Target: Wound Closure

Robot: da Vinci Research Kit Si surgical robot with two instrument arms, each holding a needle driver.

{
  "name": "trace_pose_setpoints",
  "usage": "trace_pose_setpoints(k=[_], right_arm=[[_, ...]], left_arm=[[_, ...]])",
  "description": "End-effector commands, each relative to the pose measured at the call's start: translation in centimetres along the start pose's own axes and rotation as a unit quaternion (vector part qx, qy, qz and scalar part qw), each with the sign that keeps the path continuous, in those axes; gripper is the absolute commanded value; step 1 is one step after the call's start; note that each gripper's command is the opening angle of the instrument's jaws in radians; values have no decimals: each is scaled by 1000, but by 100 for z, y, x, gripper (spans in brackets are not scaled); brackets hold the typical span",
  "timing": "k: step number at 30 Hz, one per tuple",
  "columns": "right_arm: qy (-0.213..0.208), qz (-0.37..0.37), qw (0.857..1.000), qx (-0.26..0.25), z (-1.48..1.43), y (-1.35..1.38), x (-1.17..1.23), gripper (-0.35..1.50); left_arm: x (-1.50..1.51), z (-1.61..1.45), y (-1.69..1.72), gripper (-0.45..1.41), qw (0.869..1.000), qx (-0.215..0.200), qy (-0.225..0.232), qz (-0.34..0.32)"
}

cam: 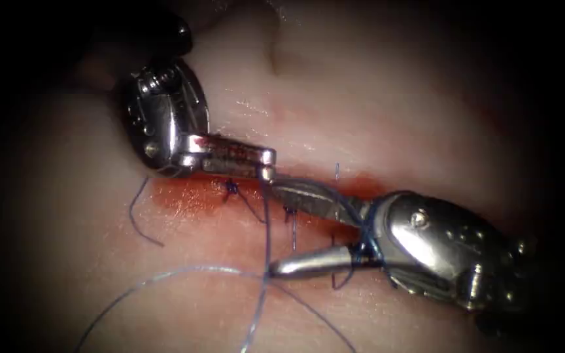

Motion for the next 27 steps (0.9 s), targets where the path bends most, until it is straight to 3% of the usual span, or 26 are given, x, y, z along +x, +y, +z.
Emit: trace_pose_setpoints(k=[1,16,27], right_arm=[[-1,2,1000,2,4,-4,-10,51],[11,5,1000,-2,-5,-5,-8,47],[17,48,995,-84,-35,17,-32,42]], left_arm=[[-9,4,6,-45,1000,3,-2,-3],[-30,10,29,-45,1000,-2,-9,-13],[-55,35,41,-45,1000,-7,-12,-25]])
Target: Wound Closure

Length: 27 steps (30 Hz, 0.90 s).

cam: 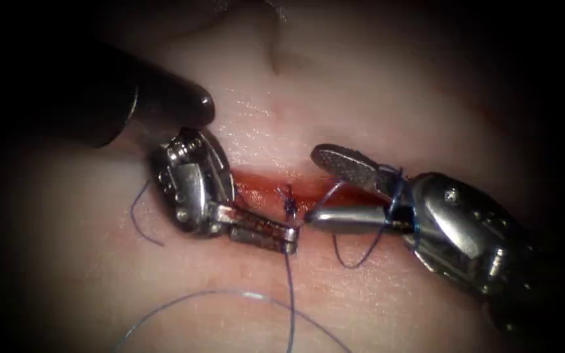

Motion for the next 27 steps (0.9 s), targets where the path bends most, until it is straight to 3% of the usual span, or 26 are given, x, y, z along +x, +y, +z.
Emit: trace_pose_setpoints(k=[1,15,27], right_arm=[[-2,6,1000,-8,-1,0,-15,42],[-39,23,995,-88,-34,18,-40,42],[-50,56,984,-159,-36,29,-56,37]], left_arm=[[-10,5,6,-45,1000,1,0,-4],[-26,22,5,-45,1000,7,-24,-14],[-30,30,7,-45,997,11,-62,-33]])
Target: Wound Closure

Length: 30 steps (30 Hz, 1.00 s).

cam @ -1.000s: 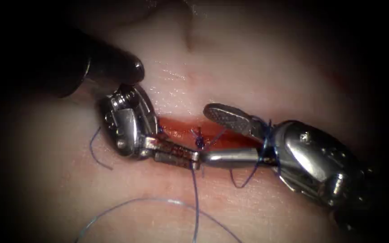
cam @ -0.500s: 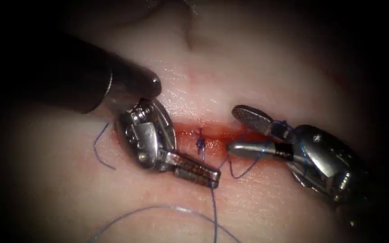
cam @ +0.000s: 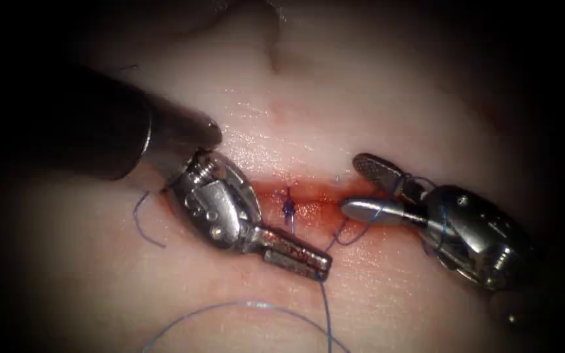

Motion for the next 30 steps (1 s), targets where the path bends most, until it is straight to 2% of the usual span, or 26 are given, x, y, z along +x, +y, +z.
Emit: trace_pose_setpoints(k=[1,11,21,30], right_arm=[[-5,7,1000,-1,3,-4,-12,36],[-42,27,999,-21,7,3,-23,24],[-87,22,995,-31,23,-4,-31,17],[-102,21,994,-25,30,-17,-41,16]], left_arm=[[-9,6,6,-45,1000,-1,-3,-2],[-19,15,10,-45,999,-4,-36,-24],[-25,17,14,-45,997,3,-67,-43],[-31,15,18,-45,996,1,-71,-49]])
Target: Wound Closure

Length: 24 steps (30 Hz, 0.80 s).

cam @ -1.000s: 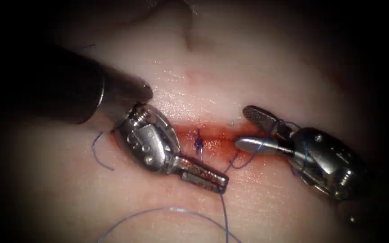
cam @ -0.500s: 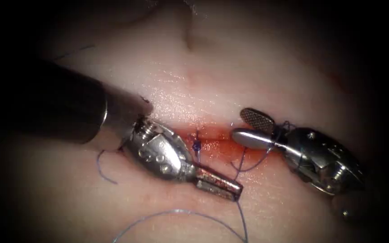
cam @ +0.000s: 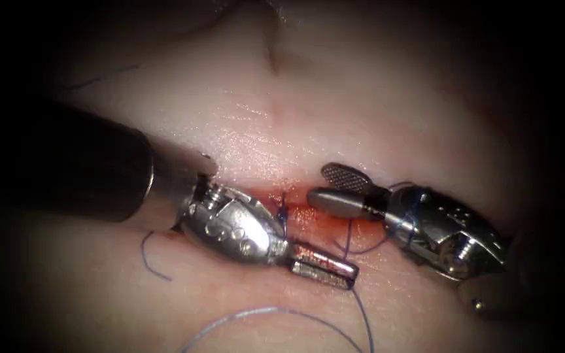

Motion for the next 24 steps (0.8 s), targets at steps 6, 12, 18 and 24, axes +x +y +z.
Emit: trace_pose_setpoints(k=[6,12,18,24], right_arm=[[-16,-5,1000,-2,2,0,-21,16],[-16,-3,1000,-2,-2,1,-17,16],[6,-5,1000,16,-18,-3,1,17],[17,-27,999,16,-31,-4,9,19]], left_arm=[[-10,6,9,-45,1000,-3,-2,-5],[-12,7,11,-45,1000,-2,-3,-7],[-15,8,13,-45,1000,-2,-7,-17],[-21,9,16,-45,999,6,-22,-36]])
